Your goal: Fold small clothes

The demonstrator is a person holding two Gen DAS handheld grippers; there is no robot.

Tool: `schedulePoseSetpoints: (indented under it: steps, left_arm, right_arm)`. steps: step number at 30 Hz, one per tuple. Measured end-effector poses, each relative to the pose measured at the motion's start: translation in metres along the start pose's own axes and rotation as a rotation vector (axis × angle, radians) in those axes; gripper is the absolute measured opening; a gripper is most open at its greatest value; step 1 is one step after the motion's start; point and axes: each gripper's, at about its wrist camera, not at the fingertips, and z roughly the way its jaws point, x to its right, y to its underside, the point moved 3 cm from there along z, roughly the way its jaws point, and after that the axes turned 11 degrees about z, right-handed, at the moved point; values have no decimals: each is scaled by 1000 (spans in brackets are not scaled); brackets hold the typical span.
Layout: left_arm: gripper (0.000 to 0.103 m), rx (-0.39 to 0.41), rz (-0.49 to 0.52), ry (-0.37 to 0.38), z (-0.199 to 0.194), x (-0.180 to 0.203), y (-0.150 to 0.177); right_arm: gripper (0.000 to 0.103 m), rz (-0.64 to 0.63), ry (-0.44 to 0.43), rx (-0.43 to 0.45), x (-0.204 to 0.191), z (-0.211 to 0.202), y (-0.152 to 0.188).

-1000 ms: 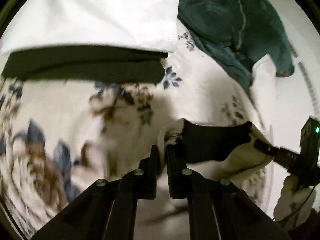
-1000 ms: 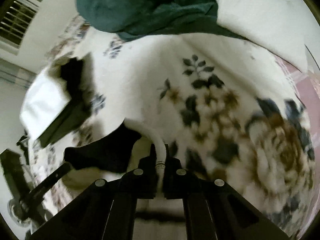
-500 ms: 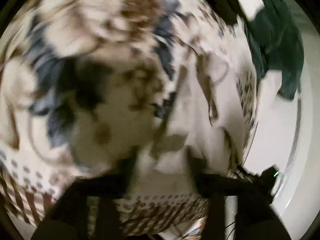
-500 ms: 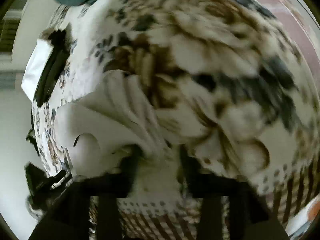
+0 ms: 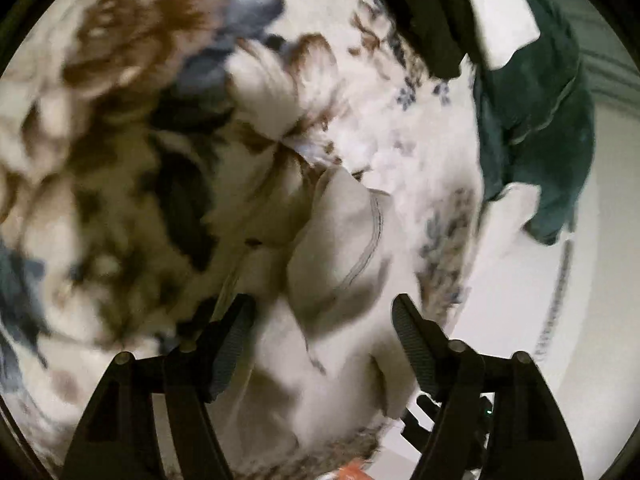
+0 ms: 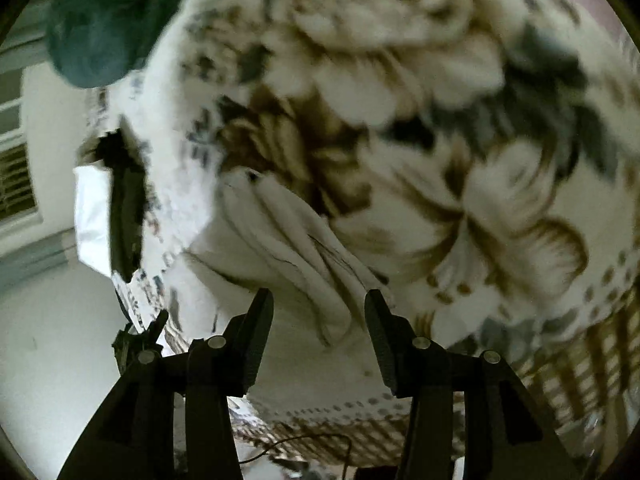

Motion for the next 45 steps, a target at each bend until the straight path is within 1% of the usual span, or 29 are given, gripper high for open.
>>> schedulePoseSetpoints:
  steps: [1,2,3,4,5,6,7,8,11,15,18,20,21,23,24,25,28,31,33,34,35,36,37,39,41,45]
  left_arm:
    - [61,11,23,-9,0,4,1]
    - [39,18,50,-23,-1,9,2]
    - [24,19,75,-40,-2,13,4]
    - [10,27,88,-36,-6,16,6]
    - [11,38,89,-31,-9,16,8]
    - [11,51,85,-30,-14,15,9]
    - [11,60,77,-26,-19,13,11]
    - [11,69,64,-16,-25,10,12]
    - [11,101,32,-3,-46,6,18]
    - [11,126,-25,28,-73,-3,35]
    - [11,107,-65,51,-72,-13,42]
    - [15,83,-94,82,-63,-18,41]
    - [22,63,-110,107,-56,-19,39]
    - [84,49,-100,142,-43,-15,33]
    - [89,61,-87,155,-43,-13,32]
    - [89,68,-74,156,-38,-10,29]
    - [89,44,-72,141,-18,-12,21]
    - [88,26,-69,90,3,-17,12]
    - [87,40,-32,57,5,-13,8]
    - [73,55,-4,53,3,-8,6]
    - [37,67,40,43,0,-1,5]
    - [19,62,62,26,0,3,4]
    - [14,61,78,7,-2,6,3]
    - [13,77,98,0,-8,10,5]
    - [8,88,115,-14,-16,13,9]
    - [8,132,94,0,-43,16,26]
  right_arm:
    - [50,30,9,-13,4,8,2]
    - [50,62,5,-21,6,14,2]
    - [49,99,-4,-18,9,18,3]
    - [46,113,-7,-6,10,19,3]
    - [29,122,-15,14,10,20,4]
    - [18,120,-1,34,9,20,6]
    - [16,115,3,46,9,19,6]
    - [12,110,-1,67,8,16,7]
    - [8,79,14,108,3,6,10]
    - [7,35,13,136,-6,-12,11]
    - [7,-32,27,152,-19,-20,12]
    - [7,-63,42,137,-24,-19,11]
    - [7,-59,46,128,-24,-17,10]
    - [7,-49,48,108,-23,-12,9]
    - [8,-41,44,98,-22,-9,8]
    - [8,-39,43,85,-21,-7,8]
    - [8,-62,62,66,-19,2,12]
    - [8,-80,86,57,-20,11,14]
    - [8,-83,92,56,-21,15,15]
    - [8,-86,93,56,-22,16,15]
    - [8,-91,96,58,-24,17,16]
    - [8,-98,102,62,-25,18,16]
    - [8,-105,110,67,-27,18,17]
    - [8,-118,119,78,-29,18,18]
    - [8,-126,126,95,-31,16,18]
    - [7,-156,132,183,-37,-1,19]
